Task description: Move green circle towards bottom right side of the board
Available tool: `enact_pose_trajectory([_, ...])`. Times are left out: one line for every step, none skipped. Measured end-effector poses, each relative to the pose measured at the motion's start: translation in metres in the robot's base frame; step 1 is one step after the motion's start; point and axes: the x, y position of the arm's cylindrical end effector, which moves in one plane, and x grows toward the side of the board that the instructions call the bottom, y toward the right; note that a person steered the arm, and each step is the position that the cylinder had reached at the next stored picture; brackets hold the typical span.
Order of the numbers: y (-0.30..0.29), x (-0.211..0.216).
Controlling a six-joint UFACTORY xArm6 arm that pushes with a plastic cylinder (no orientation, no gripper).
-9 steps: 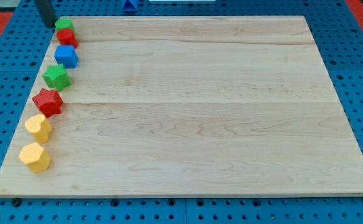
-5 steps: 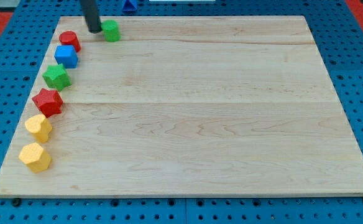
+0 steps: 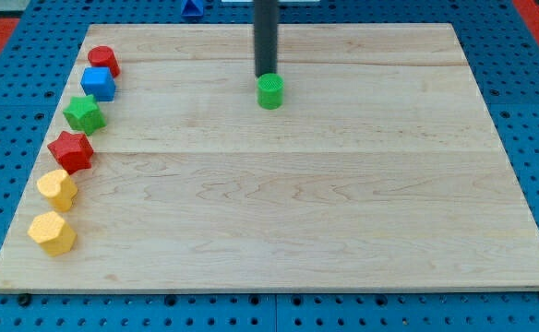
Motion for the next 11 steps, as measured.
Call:
enact_pose_trajectory([-0.012, 0.027])
enact_pose_trajectory([0.004, 0.055])
enact_pose_trajectory([0.05, 0.056])
enact_pose_trajectory([0.085, 0.056])
enact_pose_trajectory([0.106, 0.055])
enact_pose_trajectory([0.112, 0.036])
enact_pose_trajectory([0.117, 0.013])
enact_pose_trajectory([0.137, 0.012])
enact_pose_trajectory([0.153, 0.011])
enact_pose_trajectory([0.163, 0.01])
enact_pose_trajectory([0.122, 0.017])
